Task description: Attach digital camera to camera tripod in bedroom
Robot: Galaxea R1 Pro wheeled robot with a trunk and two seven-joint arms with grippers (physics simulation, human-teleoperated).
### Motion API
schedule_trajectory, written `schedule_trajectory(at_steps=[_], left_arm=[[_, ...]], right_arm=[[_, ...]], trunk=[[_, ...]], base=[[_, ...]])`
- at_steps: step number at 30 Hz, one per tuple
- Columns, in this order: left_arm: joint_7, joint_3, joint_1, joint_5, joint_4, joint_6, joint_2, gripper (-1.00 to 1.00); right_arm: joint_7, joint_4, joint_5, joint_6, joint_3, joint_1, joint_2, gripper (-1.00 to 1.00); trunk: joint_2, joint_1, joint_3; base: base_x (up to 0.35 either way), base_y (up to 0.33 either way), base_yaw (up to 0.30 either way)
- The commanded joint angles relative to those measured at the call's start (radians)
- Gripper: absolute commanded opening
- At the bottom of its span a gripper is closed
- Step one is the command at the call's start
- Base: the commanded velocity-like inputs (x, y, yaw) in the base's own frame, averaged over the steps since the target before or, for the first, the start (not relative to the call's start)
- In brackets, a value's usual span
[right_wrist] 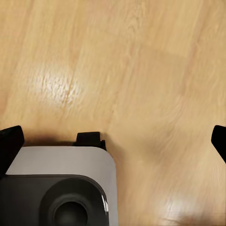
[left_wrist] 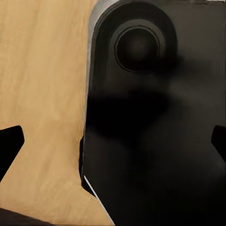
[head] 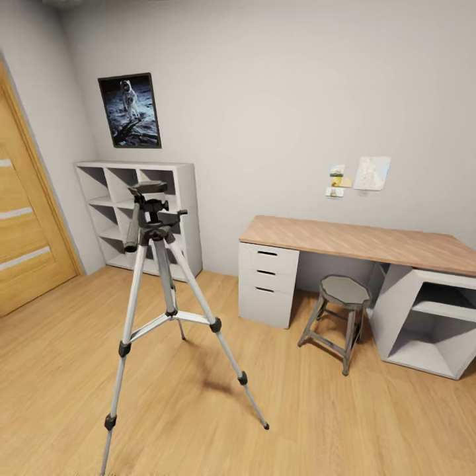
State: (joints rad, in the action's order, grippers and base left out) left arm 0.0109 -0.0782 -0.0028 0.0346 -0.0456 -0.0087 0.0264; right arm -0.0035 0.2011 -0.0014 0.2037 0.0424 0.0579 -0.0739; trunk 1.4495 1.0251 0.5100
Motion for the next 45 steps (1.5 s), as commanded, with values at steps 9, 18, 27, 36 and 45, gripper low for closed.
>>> schedule_trajectory(at_steps=[9, 18, 27, 36, 45], left_arm=[[-0.022, -0.204, 0.000, 0.038, 0.000, 0.001, 0.056, 1.00], [-0.059, -0.300, 0.000, 0.042, 0.000, 0.002, 0.059, 1.00], [-0.063, -0.305, 0.000, 0.038, 0.000, 0.004, 0.054, 1.00], [-0.063, -0.304, 0.000, 0.036, 0.000, 0.004, 0.047, 1.00], [-0.063, -0.304, 0.000, 0.036, 0.000, 0.004, 0.047, 1.00]], right_arm=[[0.000, 0.000, 0.000, 0.003, 0.004, 0.000, 0.000, 1.00], [0.000, -0.001, 0.000, 0.003, 0.004, 0.000, 0.000, 1.00], [0.000, -0.001, 0.000, 0.004, 0.004, 0.000, 0.000, 1.00], [0.000, -0.001, 0.000, 0.003, 0.004, 0.000, 0.000, 1.00], [0.000, -0.001, 0.000, 0.003, 0.004, 0.000, 0.000, 1.00]], trunk=[[0.000, 0.000, 0.001], [0.000, 0.000, 0.001], [0.000, 0.000, 0.001], [0.000, 0.000, 0.001], [0.000, 0.000, 0.001]], base=[[0.000, 0.000, 0.298], [0.000, 0.000, 0.298], [0.000, 0.000, 0.298], [0.000, 0.000, 0.298], [0.000, 0.000, 0.298]])
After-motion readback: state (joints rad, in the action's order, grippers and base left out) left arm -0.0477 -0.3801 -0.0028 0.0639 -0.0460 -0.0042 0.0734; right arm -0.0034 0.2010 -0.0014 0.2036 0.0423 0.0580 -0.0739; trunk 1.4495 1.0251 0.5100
